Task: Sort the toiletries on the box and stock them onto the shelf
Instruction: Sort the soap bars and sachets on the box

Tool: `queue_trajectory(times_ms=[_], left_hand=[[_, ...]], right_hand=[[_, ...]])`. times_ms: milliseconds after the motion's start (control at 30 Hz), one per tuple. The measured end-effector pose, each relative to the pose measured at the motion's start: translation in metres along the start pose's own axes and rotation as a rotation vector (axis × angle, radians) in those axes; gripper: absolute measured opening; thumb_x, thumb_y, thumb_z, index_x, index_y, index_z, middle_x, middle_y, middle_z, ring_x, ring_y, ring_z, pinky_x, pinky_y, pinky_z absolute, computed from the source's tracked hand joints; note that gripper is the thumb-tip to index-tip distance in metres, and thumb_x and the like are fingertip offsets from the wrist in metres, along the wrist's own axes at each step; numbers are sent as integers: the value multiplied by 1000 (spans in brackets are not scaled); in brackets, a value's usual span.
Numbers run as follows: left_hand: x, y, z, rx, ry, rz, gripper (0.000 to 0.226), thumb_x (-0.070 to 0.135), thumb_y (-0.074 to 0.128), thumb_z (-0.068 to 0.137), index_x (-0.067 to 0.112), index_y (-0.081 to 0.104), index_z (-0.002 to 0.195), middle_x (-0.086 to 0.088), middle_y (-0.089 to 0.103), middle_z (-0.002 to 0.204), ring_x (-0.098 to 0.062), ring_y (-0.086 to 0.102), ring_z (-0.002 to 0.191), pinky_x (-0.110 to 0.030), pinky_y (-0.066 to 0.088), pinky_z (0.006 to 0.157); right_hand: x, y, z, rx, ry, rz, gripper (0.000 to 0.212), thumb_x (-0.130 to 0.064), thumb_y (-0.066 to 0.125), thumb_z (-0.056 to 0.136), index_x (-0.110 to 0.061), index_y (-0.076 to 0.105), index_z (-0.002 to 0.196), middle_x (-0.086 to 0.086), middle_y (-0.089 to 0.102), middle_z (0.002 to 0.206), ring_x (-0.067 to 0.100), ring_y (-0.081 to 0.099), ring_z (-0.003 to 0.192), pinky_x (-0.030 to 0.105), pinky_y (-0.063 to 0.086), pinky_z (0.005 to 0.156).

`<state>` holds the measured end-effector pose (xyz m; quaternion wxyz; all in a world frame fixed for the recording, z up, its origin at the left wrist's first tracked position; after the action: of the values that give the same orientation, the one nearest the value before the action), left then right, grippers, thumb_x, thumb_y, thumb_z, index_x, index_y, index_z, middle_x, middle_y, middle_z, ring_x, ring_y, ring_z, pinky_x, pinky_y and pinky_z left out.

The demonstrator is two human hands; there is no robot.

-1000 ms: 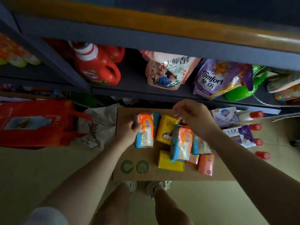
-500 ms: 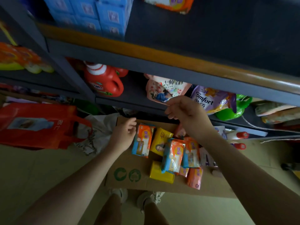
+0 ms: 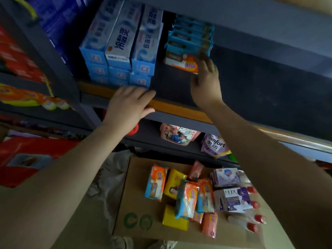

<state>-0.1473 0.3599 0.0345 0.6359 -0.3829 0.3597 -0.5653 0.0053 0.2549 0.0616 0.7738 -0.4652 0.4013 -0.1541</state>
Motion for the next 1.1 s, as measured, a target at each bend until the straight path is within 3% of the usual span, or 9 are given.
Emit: queue_trajectory(times_ms=[167,333,500,700,767,867,967,1033,1100], left_hand=[[-1,-2,2,44,-7,-5,34,30,75,73,7,64,95,-12,64,81,-33,61,72,-37,48,68],[0,-3,1,22,-35,-27,30,31,70,75,8,64,95,-11,64,80,-33,60,72,-37,46,67],[0,-1,-1,27,-42,-20,29,30,70,76,9,63,96,-10,64,82,-32,60,74,-37,46,68],[1,-9,-7,90,-22,-72,17,7,59,83,8,65,99,-10,65,82,-31,60,76,-37,47,72],[0,-10,-9,45,-12,-97,24,6,54,85,7,64,107,-11,67,91,-32,62,84,-39,48,83],[-1,-13,-13,-124,-131,-257,41,21,55,89,7,52,128,-15,59,121,-32,54,115,-41,36,103],[1,-33,-21,-132,-338,-622,63,29,66,84,12,39,138,-6,45,138,-13,39,127,-17,27,101],[15,-53,-25,-92,-278,-785,62,27,71,79,10,45,133,-2,49,130,2,36,118,-2,24,97],[29,-64,-32,-85,-178,-848,54,29,71,79,9,53,125,3,50,121,5,37,114,2,24,95]], right_hand=[[3,18,28,-116,-35,-311,62,-10,40,93,-12,14,149,6,11,158,25,5,146,38,5,118],[-5,16,32,-54,-75,-516,59,-20,50,93,-16,24,146,13,26,148,35,26,134,45,21,111],[-11,8,45,-9,0,-534,48,-17,54,91,-11,36,135,17,30,145,35,29,132,44,29,106],[-15,16,28,-83,-57,-498,61,-7,48,92,-12,20,146,13,41,141,34,36,131,46,31,103],[-15,5,19,-54,-44,-443,53,-15,50,93,-15,31,143,12,45,138,33,39,128,44,31,103],[-23,-25,-20,111,-123,-305,42,-11,57,85,-12,50,126,13,59,122,36,51,114,44,25,109],[-35,-51,-75,157,-189,-8,43,-2,60,75,-20,48,112,7,63,114,24,51,114,36,19,110],[-41,-59,-108,47,-100,258,45,0,64,77,-25,44,109,-9,55,121,3,44,117,37,37,103],[-45,-57,-136,-99,94,469,41,-7,71,79,-26,46,105,-19,56,113,-6,52,105,27,51,87]])
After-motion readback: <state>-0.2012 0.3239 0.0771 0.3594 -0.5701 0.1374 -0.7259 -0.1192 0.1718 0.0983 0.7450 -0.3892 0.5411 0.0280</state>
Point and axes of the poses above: each hand's wrist, its own z-axis towards the middle knuckle, its own y-axis out of the palm, x = y × z, the point moved 7 cm from there along z, towards the middle knuckle
